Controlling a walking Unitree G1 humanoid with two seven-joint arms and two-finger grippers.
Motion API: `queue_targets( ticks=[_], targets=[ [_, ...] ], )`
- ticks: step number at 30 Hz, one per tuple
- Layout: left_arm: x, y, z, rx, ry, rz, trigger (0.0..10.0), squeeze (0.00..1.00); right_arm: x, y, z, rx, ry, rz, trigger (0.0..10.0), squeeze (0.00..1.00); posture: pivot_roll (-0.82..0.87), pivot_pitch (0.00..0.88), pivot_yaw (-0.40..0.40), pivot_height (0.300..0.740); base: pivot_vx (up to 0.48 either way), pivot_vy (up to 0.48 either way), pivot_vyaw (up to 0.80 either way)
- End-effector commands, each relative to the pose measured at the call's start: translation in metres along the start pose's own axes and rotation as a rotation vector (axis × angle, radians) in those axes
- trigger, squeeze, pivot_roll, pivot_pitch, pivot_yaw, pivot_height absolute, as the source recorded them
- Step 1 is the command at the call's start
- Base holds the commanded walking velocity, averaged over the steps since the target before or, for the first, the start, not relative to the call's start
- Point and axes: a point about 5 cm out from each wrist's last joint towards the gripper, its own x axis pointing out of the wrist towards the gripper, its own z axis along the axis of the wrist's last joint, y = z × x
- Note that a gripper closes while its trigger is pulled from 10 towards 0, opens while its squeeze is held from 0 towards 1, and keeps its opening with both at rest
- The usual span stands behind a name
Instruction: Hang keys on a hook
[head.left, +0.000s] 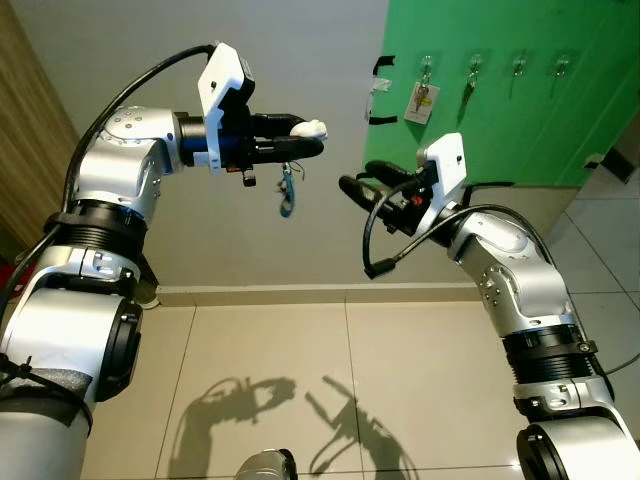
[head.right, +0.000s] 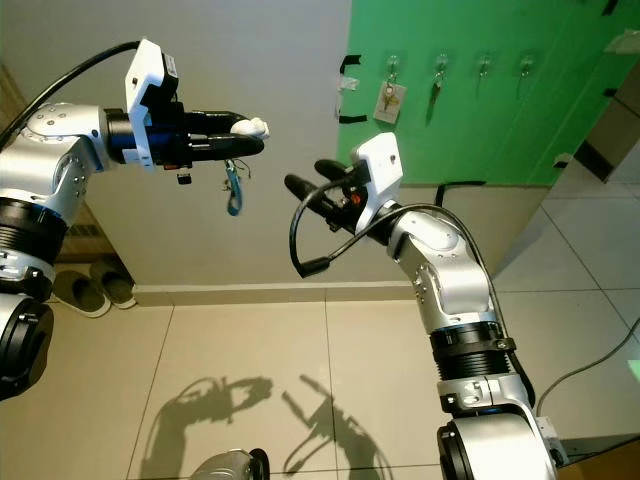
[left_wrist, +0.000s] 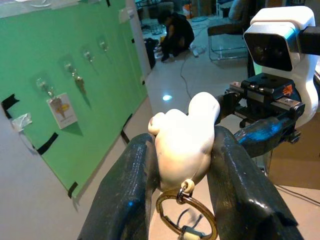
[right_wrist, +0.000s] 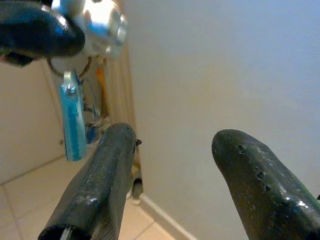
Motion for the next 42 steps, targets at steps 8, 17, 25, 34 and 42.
queue_targets(
  ticks=[8, 17, 25, 34, 42],
  targets=[
    [0.009, 0.008, 0.024, 0.061, 0.004, -0.026, 10.0, 0.00, 0.003, -0.002, 0.000, 0.025, -0.023, -0.052, 10.0, 0.00, 0.05, 0.000, 0.112, 0.740, 0.000, 0.000, 0.00],
    [0.014, 0.010, 0.025, 0.075, -0.009, -0.014, 10.0, 0.00, 0.002, -0.007, 0.010, -0.025, -0.057, -0.190, 10.0, 0.00, -0.03, 0.000, 0.123, 0.740, 0.000, 0.000, 0.00],
    [0.037, 0.002, 0.022, 0.056, -0.061, -0.051, 10.0, 0.00, -0.017, -0.012, 0.016, -0.094, -0.036, -0.272, 10.0, 0.00, -0.14, 0.000, 0.171, 0.740, 0.000, 0.000, 0.00],
    [0.058, -0.004, 0.028, 0.063, -0.086, -0.095, 10.0, 0.00, -0.031, -0.006, 0.016, -0.114, -0.032, -0.364, 10.0, 0.00, -0.22, 0.000, 0.234, 0.740, 0.000, 0.000, 0.00],
    [0.060, -0.005, 0.022, 0.034, -0.141, -0.057, 10.0, 0.00, -0.044, -0.004, 0.012, -0.101, 0.006, -0.389, 10.0, 0.00, -0.24, 0.000, 0.191, 0.740, 0.000, 0.000, 0.00]
  ],
)
